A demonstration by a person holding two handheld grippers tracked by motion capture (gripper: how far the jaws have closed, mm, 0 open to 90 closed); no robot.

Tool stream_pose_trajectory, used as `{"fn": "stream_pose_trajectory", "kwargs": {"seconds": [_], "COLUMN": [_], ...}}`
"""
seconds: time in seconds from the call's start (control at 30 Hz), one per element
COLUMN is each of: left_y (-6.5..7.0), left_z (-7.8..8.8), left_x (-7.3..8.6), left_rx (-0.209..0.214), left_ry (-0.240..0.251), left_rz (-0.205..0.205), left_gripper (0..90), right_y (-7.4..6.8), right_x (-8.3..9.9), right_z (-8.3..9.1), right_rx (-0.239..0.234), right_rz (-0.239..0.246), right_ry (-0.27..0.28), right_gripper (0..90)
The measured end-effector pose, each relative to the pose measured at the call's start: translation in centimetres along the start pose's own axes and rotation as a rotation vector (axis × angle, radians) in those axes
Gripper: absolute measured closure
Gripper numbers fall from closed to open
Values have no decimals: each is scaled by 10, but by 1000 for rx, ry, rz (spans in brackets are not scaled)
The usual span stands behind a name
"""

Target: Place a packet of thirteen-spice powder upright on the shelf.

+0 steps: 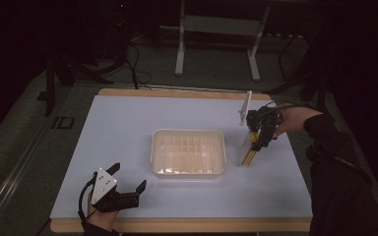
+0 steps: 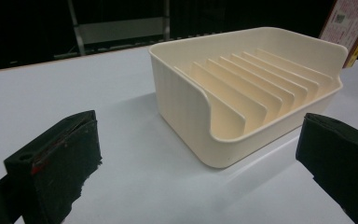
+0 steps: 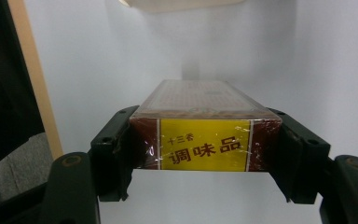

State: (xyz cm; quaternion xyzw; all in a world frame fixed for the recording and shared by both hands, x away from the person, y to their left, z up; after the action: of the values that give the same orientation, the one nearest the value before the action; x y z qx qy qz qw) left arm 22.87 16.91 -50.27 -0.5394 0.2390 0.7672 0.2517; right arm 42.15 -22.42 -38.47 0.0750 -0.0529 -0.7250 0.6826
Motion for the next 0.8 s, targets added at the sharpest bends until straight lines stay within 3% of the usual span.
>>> {"fn": "stream_pose_trajectory", "kwargs": {"seconds": [0.8], "left_y": [0], "left_z": [-1], "left_x": [0], "left_rx": [6], "left_ry": [-3], "left_rz": [0], "left_gripper": [0], "right_y": [-16], "right_x": [-20], "right_z": [52], "right_rx": [35], "right_rz": [35], "right_ry": [54], "right_gripper": [319]}}
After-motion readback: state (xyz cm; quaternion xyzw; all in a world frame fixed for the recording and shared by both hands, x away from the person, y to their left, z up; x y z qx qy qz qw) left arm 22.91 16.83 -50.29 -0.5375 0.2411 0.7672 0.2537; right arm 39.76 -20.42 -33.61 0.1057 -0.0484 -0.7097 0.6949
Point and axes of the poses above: each handheld gripper's, and its own axes: z roughly backward along the jaws, x roughly out of its underside, y roughly to its right, the point moved 3 cm from there along -z, roughly forward along the jaws, and after that the axes turned 12 degrees about x, right-handed, at the moved point
